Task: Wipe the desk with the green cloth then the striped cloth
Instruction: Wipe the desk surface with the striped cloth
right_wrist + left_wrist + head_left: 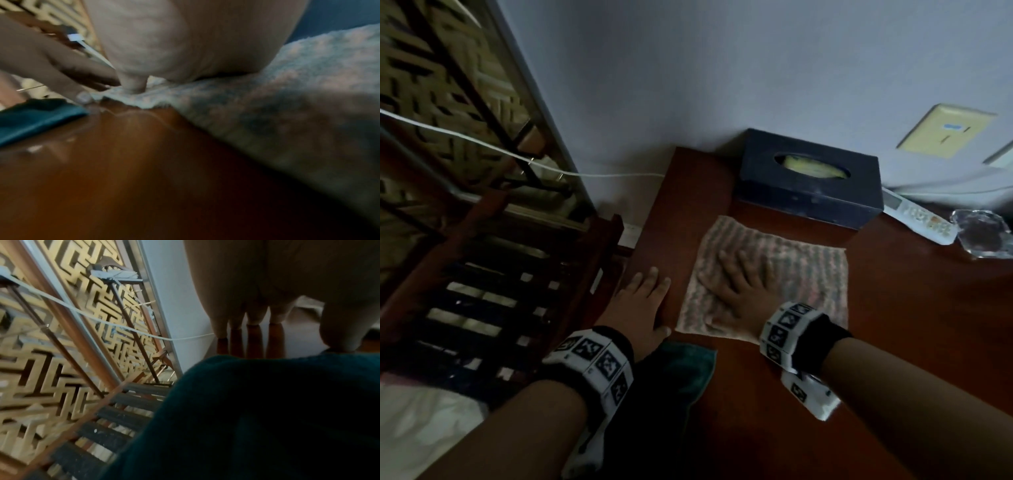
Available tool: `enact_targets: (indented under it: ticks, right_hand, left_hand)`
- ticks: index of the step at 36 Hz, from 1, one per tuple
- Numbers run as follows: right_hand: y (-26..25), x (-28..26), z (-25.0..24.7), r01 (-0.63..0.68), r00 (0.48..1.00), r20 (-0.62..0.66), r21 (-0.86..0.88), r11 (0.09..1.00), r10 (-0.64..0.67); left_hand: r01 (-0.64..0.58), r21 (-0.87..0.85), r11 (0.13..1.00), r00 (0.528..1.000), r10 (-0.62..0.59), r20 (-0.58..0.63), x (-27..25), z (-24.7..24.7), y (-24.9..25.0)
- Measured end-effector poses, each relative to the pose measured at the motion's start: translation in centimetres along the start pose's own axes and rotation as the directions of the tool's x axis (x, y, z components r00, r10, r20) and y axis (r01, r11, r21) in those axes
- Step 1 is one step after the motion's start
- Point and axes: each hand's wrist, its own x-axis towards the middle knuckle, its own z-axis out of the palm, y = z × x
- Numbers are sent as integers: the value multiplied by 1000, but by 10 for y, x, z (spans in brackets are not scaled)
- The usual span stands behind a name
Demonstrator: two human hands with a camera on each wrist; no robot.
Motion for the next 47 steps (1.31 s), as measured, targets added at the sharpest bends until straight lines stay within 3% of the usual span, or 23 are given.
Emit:
enact_targets:
  ticks: [6, 17, 23, 27, 35, 40, 42, 47]
  right_hand:
    - [-20, 36, -22, 26, 1000, 10, 12, 1000, -27]
    - [49, 66, -22, -223, 967, -83, 172, 959, 240]
    - [22, 23, 1, -238, 959, -114, 172, 956, 259]
    - [-4, -29, 31, -184, 956, -197, 183, 966, 219]
    - [-39, -100, 65, -87, 973, -200, 129, 988, 112]
    - [-14, -83, 59, -166, 967, -164, 186, 968, 197]
    - [4, -70, 55, -206, 955, -176, 188, 960, 240]
    - [54, -39, 30, -337, 932, -46, 246, 909, 358]
  left_hand:
    - [-2, 23, 1000, 1000, 2, 5, 1, 4, 0]
    - [-5, 10, 1000, 1000, 5, -19, 3, 6, -2]
    - [1, 31, 1000, 1000, -1, -4, 1, 1, 1]
    - [11, 40, 999, 1000, -12, 6, 0, -1, 3]
    - [73, 111, 991, 997, -69, -32, -1, -10, 18]
    - [52, 91, 995, 986, -37, -160, 10, -19, 50]
    - [12, 99, 995, 991, 2, -134, 16, -13, 62]
    - [-16, 113, 993, 998, 23, -58, 28, 5, 68]
